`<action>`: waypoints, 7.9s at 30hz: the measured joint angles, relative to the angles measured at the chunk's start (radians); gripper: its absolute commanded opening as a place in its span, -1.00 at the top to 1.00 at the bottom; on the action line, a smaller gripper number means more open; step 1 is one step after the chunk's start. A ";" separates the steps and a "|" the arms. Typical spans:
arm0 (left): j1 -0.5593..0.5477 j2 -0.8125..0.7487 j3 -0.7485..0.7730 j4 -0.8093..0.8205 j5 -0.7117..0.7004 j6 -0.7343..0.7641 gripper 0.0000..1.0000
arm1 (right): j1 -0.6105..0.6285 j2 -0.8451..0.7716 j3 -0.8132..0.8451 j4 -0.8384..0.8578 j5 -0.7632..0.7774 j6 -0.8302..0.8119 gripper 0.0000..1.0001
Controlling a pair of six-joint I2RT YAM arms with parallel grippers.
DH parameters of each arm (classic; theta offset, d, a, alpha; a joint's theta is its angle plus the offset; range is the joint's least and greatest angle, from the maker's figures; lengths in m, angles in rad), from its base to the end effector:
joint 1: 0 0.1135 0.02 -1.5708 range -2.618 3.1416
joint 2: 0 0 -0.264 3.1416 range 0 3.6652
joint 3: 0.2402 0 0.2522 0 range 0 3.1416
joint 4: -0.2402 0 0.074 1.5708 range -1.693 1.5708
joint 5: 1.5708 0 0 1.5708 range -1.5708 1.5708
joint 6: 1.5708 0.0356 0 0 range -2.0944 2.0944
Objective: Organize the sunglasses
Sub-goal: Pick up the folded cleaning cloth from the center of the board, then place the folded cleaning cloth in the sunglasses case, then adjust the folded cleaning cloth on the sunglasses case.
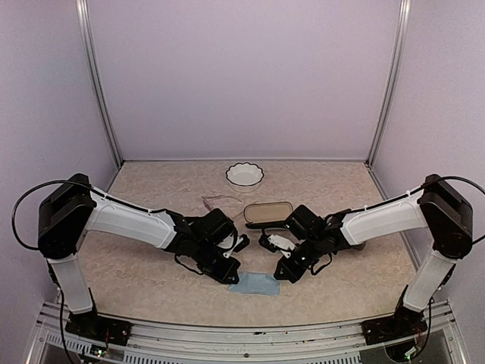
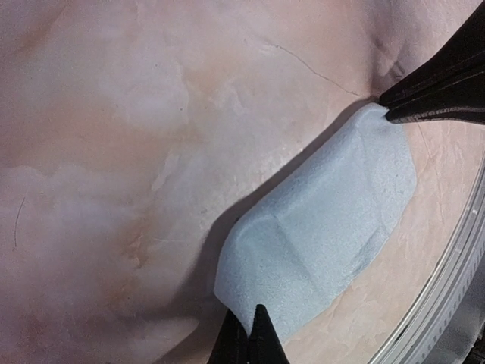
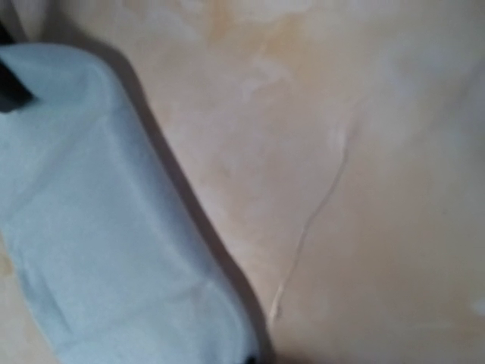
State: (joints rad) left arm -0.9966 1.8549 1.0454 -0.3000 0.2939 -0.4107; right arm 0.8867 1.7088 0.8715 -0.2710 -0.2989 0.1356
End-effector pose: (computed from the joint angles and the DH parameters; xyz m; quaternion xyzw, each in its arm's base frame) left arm 0.1839 -0.3033 0.1342 0.3102 0.9123 -0.2550 0.0802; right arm 0.1897 0.2493 0.1365 -0.3848 0.8829 0.2373 0.1268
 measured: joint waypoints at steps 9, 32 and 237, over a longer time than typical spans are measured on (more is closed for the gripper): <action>0.023 0.000 0.022 0.002 0.037 -0.009 1.00 | -0.006 -0.025 -0.003 0.006 0.033 0.023 1.00; 0.179 0.070 0.243 0.122 0.177 -0.084 1.00 | -0.216 -0.141 0.150 -0.109 0.180 -0.020 1.00; 0.470 -0.652 -0.004 0.008 -0.335 -0.079 -0.83 | -0.149 0.350 0.791 0.030 0.042 0.071 -0.17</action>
State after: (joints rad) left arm -0.5262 1.2034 1.0416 -0.2916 -0.0410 -0.4896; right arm 0.7376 2.0590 1.6627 -0.2413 -0.2569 0.2066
